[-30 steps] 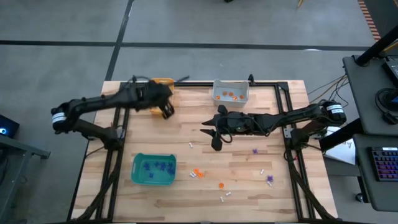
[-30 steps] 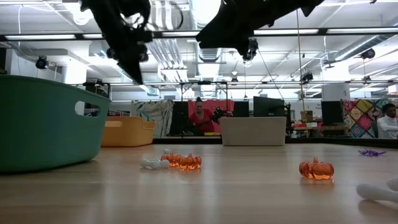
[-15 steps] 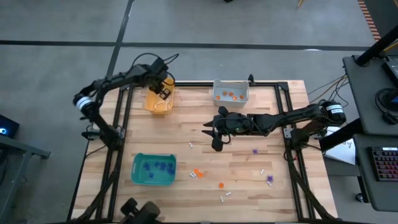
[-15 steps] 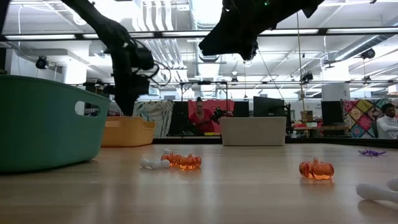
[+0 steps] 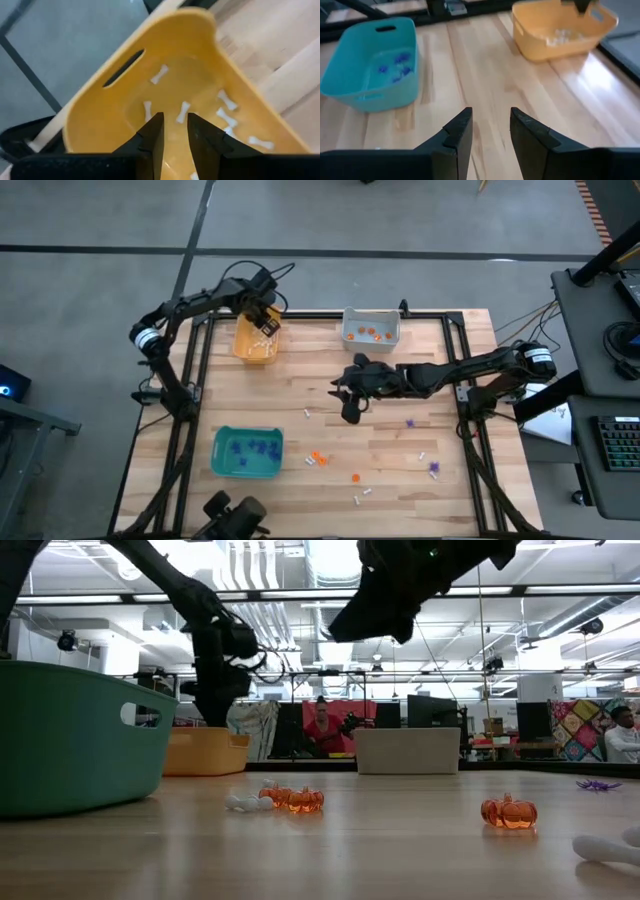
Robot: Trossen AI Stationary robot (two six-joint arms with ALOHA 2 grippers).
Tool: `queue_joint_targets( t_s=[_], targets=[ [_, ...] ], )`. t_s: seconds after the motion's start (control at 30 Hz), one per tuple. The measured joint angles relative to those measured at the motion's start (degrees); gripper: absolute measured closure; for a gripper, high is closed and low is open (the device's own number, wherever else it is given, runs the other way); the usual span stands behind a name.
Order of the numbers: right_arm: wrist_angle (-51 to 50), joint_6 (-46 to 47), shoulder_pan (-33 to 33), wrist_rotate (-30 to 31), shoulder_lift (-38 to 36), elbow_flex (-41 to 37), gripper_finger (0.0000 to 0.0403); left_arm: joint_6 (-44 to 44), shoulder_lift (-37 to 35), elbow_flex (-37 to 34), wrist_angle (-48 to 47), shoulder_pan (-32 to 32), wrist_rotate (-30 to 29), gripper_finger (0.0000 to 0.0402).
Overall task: Sort Halloween decoration
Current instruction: Put the blue spider toy into the green bin
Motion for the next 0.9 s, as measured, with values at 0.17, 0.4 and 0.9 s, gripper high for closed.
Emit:
queue_joint_targets(
  t_s=[0.17, 0.4, 0.9],
  targets=[
    [-5.11, 5.46, 0.00, -0.33, 0.00, 0.00, 0.0284, -1.41, -5.40, -1.68, 0.78, -2.47, 0.42, 0.0340],
    [-13.82, 12.97, 0.00, -0.92, 0.00, 0.00, 0.0293, -4.20, -16.92, -10.54, 10.61, -9.59, 1.98, 0.0345],
    [-31.76, 30.53, 0.04, -8.53, 0.00, 0.08, 0.0326, -10.11, -39.01, -32.28, 39.62, -31.74, 2.05, 0.0345]
  ],
)
